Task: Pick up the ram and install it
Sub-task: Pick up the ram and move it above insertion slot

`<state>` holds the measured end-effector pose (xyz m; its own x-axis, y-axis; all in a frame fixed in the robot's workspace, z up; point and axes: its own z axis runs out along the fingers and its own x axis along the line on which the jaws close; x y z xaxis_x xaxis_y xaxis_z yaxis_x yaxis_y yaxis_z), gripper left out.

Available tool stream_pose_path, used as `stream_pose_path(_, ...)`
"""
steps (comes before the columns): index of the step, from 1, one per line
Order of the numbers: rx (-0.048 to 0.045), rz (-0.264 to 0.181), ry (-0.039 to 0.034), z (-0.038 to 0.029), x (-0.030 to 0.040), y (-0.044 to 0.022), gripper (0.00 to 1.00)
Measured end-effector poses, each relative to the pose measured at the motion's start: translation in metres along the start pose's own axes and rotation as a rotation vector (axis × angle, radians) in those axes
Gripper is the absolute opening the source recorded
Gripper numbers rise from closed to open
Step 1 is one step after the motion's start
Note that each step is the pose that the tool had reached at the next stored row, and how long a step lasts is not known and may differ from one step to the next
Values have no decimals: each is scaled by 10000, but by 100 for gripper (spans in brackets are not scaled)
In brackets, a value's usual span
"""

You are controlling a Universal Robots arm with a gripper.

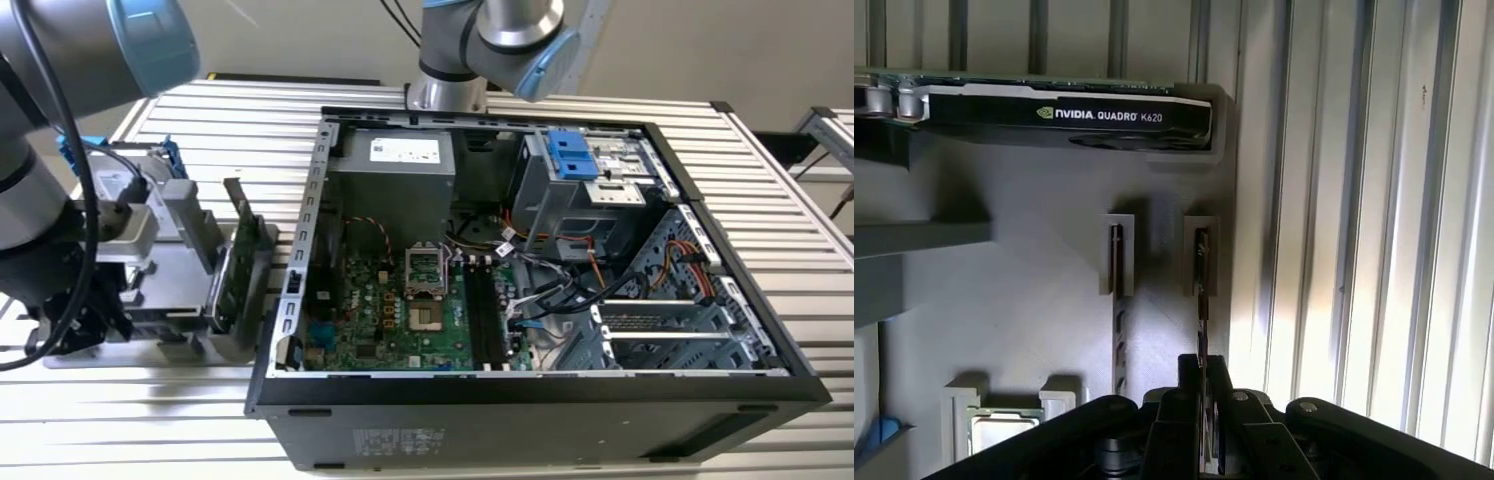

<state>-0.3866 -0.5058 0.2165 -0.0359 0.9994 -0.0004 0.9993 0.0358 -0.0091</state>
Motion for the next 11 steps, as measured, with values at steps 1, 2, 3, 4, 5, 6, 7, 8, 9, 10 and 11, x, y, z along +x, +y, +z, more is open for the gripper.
stream_pose_path(1,0,0,0,-8,0,0,0)
stream_pose_path(2,-1,0,1,-16,0,0,0)
stream_pose_path(3,-1,0,0,-23,0,0,0)
stream_pose_path(4,-1,0,0,-31,0,0,0)
stream_pose_path(5,0,0,0,-36,0,0,0)
stream_pose_path(6,-3,0,2,-40,0,0,0)
stream_pose_path(7,-1,0,1,-45,0,0,0)
stream_pose_path(8,0,0,0,-50,0,0,0)
stream_pose_path(9,0,0,0,-55,0,0,0)
stream_pose_path(10,0,0,0,-60,0,0,0)
stream_pose_path(11,-1,0,0,-65,0,-1,0)
